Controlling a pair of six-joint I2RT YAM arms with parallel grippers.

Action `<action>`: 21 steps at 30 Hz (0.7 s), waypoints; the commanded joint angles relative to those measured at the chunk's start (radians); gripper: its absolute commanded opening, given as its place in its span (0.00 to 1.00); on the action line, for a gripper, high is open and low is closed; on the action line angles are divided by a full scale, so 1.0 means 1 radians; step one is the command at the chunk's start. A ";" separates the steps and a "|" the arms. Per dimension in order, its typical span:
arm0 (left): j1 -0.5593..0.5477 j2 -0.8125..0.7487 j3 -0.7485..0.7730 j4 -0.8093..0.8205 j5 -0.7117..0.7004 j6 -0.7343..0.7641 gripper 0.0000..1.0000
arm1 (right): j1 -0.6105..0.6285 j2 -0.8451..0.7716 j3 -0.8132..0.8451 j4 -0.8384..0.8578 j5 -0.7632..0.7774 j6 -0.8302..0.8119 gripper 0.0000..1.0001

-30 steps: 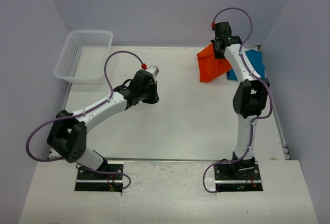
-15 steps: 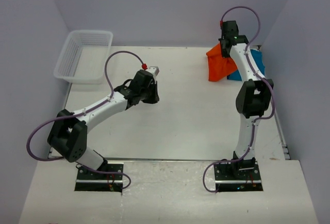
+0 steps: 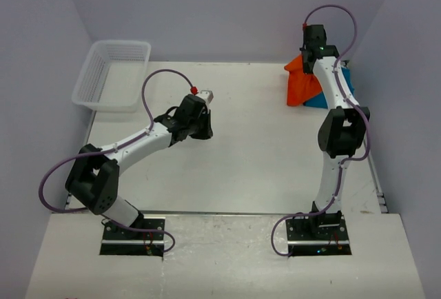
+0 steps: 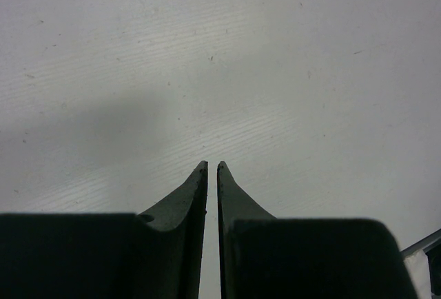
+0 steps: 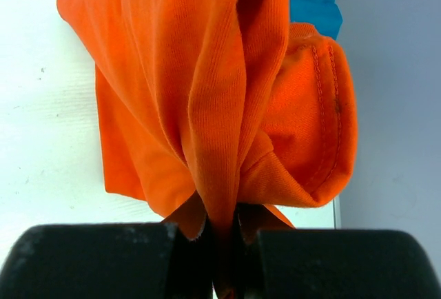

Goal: Fold and stack the t-shirts
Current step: Put the neatly folded tshirt into the corner of the board with the right arm

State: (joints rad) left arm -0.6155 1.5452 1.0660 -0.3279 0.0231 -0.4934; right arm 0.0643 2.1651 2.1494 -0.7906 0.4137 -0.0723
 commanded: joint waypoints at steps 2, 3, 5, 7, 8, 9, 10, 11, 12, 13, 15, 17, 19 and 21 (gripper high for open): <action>0.005 0.009 -0.001 0.044 0.011 0.023 0.11 | -0.009 -0.111 0.044 0.053 0.042 -0.017 0.00; 0.007 0.007 -0.003 0.046 0.011 0.021 0.11 | -0.011 -0.113 0.044 0.056 0.042 -0.017 0.00; 0.007 0.004 -0.001 0.046 0.014 0.021 0.11 | -0.012 -0.111 0.044 0.054 0.053 -0.021 0.00; 0.005 0.004 -0.003 0.044 0.012 0.022 0.11 | -0.017 -0.116 0.037 0.054 0.059 -0.018 0.00; 0.007 0.006 -0.003 0.043 0.012 0.024 0.11 | -0.020 -0.119 0.038 0.054 0.068 -0.017 0.00; 0.005 0.007 -0.001 0.038 0.012 0.024 0.11 | -0.023 -0.119 0.038 0.054 0.068 -0.015 0.00; 0.005 0.009 -0.003 0.039 0.014 0.024 0.11 | -0.024 -0.122 0.037 0.054 0.071 -0.015 0.00; 0.005 0.007 -0.003 0.041 0.015 0.024 0.11 | -0.027 -0.126 0.036 0.056 0.071 -0.015 0.00; 0.007 0.009 -0.003 0.038 0.015 0.024 0.11 | -0.034 -0.126 0.038 0.056 0.071 -0.017 0.00; 0.007 0.009 -0.003 0.039 0.018 0.024 0.11 | -0.037 -0.126 0.035 0.057 0.071 -0.017 0.00; 0.007 0.009 -0.001 0.038 0.018 0.026 0.11 | -0.044 -0.126 0.030 0.063 0.071 -0.017 0.00; 0.007 0.006 -0.003 0.038 0.017 0.029 0.11 | -0.050 -0.120 0.026 0.068 0.083 -0.023 0.00; 0.008 0.006 -0.005 0.035 0.017 0.030 0.11 | -0.057 -0.105 0.021 0.068 0.091 -0.021 0.00; 0.008 0.003 -0.009 0.033 0.018 0.032 0.11 | -0.060 -0.081 0.018 0.070 0.086 -0.017 0.00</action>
State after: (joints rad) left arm -0.6155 1.5555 1.0653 -0.3218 0.0307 -0.4858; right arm 0.0124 2.1086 2.1494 -0.7849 0.4599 -0.0761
